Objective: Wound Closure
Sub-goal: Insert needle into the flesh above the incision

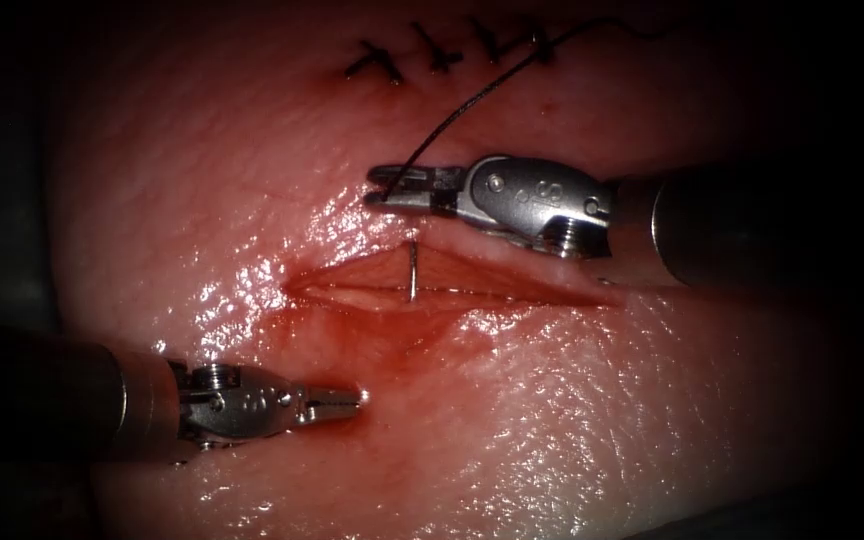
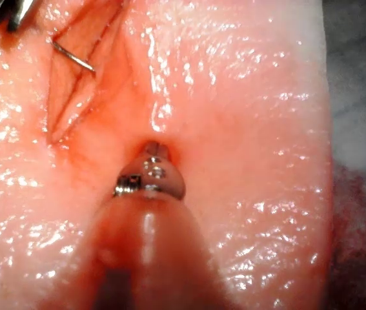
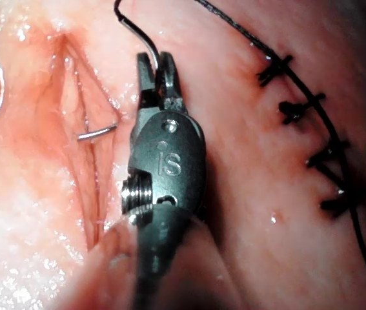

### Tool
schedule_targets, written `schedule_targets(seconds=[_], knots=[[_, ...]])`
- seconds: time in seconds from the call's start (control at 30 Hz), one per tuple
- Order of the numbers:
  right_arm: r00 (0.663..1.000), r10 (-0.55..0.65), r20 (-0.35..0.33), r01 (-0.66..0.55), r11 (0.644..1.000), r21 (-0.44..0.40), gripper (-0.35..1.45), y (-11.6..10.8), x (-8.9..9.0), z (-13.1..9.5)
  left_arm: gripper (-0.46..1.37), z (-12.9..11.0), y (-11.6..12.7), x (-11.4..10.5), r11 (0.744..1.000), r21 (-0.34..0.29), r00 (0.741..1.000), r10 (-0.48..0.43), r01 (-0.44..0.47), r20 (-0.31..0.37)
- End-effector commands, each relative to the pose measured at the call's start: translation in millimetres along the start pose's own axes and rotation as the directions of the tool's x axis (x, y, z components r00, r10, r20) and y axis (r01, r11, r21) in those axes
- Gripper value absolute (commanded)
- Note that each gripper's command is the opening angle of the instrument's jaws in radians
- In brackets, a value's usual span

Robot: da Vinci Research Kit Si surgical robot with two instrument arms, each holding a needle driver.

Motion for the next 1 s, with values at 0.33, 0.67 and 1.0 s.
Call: schedule_targets(seconds=[0.33,0.67,1.0], knots=[[0.999,-0.047,0.013,0.047,0.999,-0.005,-0.35,0.7,0.3,0.1,-0.35,0.0,0.0,0.0,1.0,-0.009,1.0,-0.004,0.004,0.0],[0.999,-0.045,0.008,0.045,0.999,-0.007,-0.35,0.8,0.4,0.2,-0.35,-0.1,0.0,-0.1,1.0,-0.01,1.0,-0.003,0.003,0.0],[0.997,-0.072,0.015,0.072,0.997,-0.013,-0.35,1.0,0.6,0.2,-0.35,-0.1,0.0,-0.1,1.0,-0.011,1.0,-0.002,0.002,0.002]])
